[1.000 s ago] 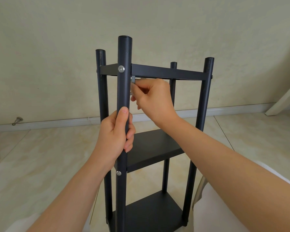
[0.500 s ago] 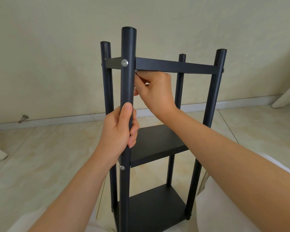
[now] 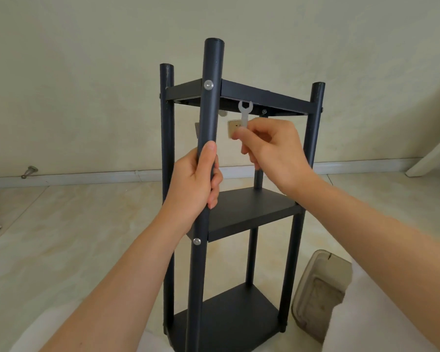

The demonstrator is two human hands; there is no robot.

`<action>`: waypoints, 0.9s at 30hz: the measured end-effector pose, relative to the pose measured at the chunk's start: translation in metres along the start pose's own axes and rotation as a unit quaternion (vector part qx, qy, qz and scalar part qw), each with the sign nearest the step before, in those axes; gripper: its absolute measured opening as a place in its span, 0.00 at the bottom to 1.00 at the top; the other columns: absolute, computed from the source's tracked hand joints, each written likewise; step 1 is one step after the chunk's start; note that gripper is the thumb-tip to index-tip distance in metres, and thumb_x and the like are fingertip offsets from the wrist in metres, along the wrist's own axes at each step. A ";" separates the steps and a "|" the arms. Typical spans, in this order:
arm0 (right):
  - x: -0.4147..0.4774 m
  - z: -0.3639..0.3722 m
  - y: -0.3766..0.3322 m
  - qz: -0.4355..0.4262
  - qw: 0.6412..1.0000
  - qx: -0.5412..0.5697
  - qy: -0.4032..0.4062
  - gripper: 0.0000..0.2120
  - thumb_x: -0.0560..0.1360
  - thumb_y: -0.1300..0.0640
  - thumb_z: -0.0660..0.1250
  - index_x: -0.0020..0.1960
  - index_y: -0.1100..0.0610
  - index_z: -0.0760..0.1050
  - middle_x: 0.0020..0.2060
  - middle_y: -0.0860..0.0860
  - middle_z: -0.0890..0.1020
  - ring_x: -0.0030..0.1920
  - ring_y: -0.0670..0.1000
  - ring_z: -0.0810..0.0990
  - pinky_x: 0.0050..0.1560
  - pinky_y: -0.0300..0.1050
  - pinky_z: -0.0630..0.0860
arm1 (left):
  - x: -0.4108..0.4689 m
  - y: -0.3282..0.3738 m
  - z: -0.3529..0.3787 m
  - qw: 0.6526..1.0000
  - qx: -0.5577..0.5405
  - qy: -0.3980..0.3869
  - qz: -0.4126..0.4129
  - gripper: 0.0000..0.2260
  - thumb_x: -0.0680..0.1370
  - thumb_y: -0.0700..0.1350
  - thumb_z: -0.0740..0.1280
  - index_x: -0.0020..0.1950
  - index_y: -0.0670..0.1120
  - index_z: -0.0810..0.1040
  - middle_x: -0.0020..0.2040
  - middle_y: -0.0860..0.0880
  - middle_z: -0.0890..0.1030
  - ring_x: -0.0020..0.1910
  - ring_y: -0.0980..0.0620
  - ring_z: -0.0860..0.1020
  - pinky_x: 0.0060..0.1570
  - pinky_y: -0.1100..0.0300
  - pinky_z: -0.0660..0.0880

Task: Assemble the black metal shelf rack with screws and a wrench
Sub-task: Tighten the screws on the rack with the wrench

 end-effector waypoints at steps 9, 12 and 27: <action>-0.006 0.005 -0.002 0.084 0.969 0.205 -0.112 0.09 0.79 0.59 0.65 0.46 0.59 0.83 0.47 0.52 0.85 0.55 0.49 0.82 0.62 0.47 0.76 | 0.012 0.004 0.028 0.999 -0.001 -0.045 -0.027 0.06 0.82 0.43 0.65 0.46 0.45 0.71 0.30 0.52 0.72 0.25 0.53 0.72 0.28 0.60 0.75; -0.008 0.012 -0.002 0.091 0.967 0.200 -0.132 0.09 0.79 0.61 0.65 0.46 0.62 0.83 0.43 0.58 0.84 0.48 0.52 0.83 0.57 0.47 0.77 | 0.011 0.006 0.036 0.998 0.016 -0.051 -0.016 0.05 0.82 0.42 0.64 0.47 0.48 0.72 0.29 0.52 0.74 0.26 0.53 0.74 0.32 0.60 0.77; 0.007 0.021 0.017 0.151 0.953 0.241 -0.103 0.09 0.79 0.61 0.67 0.43 0.58 0.84 0.49 0.58 0.81 0.50 0.54 0.79 0.54 0.63 0.80 | -0.040 -0.005 -0.001 0.940 0.338 0.007 0.045 0.08 0.75 0.54 0.73 0.51 0.58 0.77 0.41 0.60 0.79 0.40 0.62 0.78 0.39 0.68 0.74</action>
Point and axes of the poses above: each hand's wrist, its own x-axis towards the middle knuckle, its own z-axis out of the palm, y = z × x, the point moved 9 cm from there along x, towards the middle knuckle
